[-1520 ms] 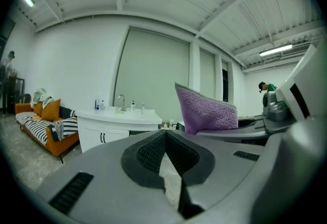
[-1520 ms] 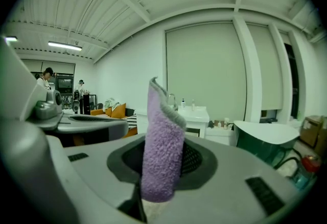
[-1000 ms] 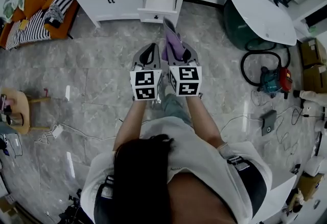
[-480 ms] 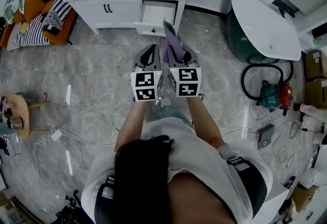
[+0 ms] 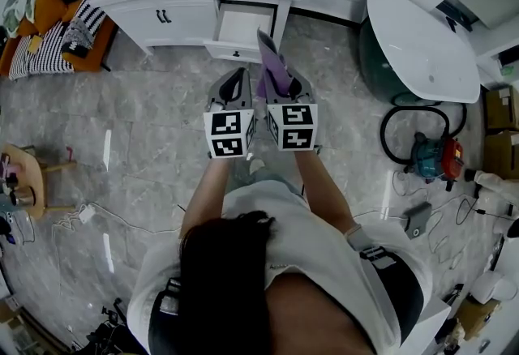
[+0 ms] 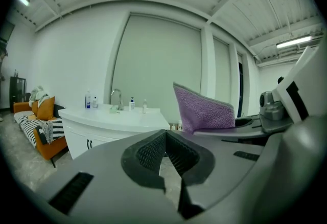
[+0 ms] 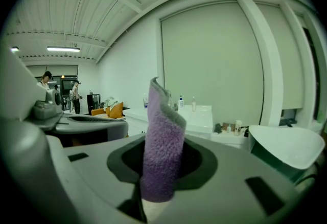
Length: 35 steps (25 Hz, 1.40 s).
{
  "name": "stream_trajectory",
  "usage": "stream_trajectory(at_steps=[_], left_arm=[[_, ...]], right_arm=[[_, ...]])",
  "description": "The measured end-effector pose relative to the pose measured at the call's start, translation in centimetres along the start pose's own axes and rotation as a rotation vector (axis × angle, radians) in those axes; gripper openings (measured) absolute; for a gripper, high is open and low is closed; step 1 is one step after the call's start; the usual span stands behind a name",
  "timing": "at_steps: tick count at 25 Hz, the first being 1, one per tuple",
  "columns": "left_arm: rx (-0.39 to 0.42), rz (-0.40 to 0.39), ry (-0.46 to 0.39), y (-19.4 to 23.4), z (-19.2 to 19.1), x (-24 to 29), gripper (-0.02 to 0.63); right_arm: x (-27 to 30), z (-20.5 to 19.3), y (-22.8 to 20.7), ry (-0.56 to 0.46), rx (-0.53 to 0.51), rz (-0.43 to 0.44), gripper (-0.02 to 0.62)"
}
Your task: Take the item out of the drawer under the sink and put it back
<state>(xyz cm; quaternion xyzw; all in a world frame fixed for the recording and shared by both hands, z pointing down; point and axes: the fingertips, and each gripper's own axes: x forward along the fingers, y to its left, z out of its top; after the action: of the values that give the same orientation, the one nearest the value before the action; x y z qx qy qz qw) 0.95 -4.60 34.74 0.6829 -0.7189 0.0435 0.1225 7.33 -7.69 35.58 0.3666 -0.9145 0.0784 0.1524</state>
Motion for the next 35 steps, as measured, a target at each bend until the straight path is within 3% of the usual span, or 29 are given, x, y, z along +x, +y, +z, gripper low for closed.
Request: stream_trajectory(at_steps=[21, 28, 35], left_arm=[[-0.010, -0.011, 0.023, 0.9, -0.1, 6.6, 0.003], [-0.001, -0.012, 0.046, 4.6, -0.2, 10.7, 0.003], [-0.001, -0.022, 0.062, 10.3, 1.6, 16.4, 0.003]], right_arm=[[4.7, -0.7, -4.2, 0.042, 0.017, -0.015, 0.123], [10.1, -0.3, -4.3, 0.056, 0.029, -0.031, 0.124], [17.9, 2.5, -4.8, 0.066, 0.037, -0.070, 0.123]])
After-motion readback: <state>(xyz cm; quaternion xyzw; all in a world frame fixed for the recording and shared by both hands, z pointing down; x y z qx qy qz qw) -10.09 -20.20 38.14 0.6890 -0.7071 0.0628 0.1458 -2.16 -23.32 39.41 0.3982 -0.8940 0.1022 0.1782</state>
